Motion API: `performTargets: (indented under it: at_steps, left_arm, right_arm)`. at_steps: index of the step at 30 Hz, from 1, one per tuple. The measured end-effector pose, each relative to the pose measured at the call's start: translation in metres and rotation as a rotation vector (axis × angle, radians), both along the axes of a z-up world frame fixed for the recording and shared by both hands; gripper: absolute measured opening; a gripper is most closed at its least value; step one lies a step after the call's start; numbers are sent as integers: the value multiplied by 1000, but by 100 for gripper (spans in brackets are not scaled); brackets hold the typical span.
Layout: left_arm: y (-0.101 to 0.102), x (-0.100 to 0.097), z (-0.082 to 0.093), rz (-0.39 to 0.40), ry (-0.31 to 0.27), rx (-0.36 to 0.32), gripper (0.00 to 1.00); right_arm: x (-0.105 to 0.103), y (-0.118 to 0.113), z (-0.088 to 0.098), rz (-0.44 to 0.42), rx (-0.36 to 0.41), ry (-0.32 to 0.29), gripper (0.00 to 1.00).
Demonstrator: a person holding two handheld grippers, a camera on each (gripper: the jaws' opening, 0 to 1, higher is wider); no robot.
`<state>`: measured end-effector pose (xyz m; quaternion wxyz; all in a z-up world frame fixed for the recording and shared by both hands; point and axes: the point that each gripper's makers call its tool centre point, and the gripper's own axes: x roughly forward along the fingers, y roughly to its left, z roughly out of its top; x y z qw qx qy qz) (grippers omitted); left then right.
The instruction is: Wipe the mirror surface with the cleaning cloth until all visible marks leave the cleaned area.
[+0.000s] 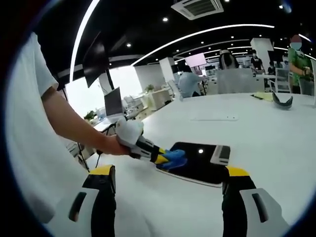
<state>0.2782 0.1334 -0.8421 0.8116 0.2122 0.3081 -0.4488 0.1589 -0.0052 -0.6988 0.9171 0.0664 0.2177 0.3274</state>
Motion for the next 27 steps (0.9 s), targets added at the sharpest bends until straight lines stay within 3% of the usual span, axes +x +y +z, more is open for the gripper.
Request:
performTargets:
  at_steps: [7,15,27]
  left_arm:
    - [-4,-1,0,-11,0,2,7]
    - [-8,-1,0,-18,1,-12,7]
    - [-16,-2,0,-52,-2,-10,7]
  right_arm:
    - [-1,0,3,-8,8,-4,89]
    - [1,1,-9,2,6,29,89]
    - [2,-2,-7,-6,-6,18,89]
